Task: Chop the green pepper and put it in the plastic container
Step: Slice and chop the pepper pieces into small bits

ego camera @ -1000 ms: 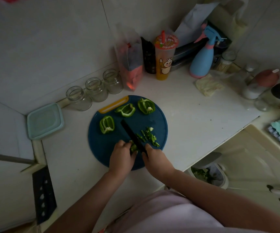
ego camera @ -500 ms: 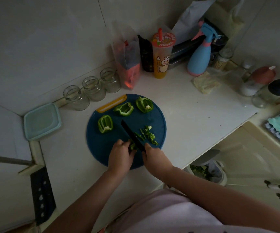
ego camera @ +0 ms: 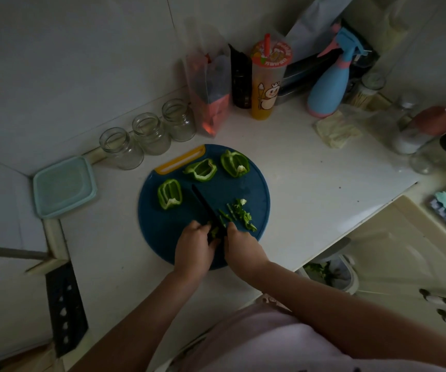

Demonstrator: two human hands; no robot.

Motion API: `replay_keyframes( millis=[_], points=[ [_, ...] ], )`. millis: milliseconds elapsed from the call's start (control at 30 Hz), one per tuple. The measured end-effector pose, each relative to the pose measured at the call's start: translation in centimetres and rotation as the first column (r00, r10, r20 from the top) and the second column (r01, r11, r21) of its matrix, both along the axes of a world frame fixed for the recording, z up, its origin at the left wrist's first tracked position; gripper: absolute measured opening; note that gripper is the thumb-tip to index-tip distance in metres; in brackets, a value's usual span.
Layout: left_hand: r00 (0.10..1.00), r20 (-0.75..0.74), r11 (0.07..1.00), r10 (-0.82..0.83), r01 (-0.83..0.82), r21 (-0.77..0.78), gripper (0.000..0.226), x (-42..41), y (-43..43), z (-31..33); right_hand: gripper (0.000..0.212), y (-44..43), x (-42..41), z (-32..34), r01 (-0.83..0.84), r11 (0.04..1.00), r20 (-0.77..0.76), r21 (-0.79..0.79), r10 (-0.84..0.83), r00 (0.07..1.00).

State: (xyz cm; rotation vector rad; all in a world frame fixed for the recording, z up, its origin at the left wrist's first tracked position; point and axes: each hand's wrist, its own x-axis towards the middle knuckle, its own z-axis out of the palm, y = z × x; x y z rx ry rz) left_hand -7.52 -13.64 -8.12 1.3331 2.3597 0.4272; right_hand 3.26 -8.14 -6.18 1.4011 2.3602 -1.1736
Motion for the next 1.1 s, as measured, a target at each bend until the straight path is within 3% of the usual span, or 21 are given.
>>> replay_keyframes(
  millis=[200,533,1100],
  points=[
    [1.0,-0.016,1.0,-0.012,0.012,0.003,0.042,0.2,-0.2,0.3,0.019,0.1,0.3,0.0,0.084,0.996,-0.063,-0.029,-0.086,0.994],
    [0.998,-0.062,0.999,-0.029,0.028,-0.023,0.051,0.4,-0.3,0.2,0.022,0.6,2.6,0.5,0.073,0.997,-0.078,0.001,-0.073,0.994],
    [0.996,-0.086,0.998,-0.028,0.023,-0.059,0.037,0.7,0.0,1.0,0.02,-0.6,2.6,1.4,0.02,1.0,-0.123,0.01,-0.019,0.992]
  ],
)
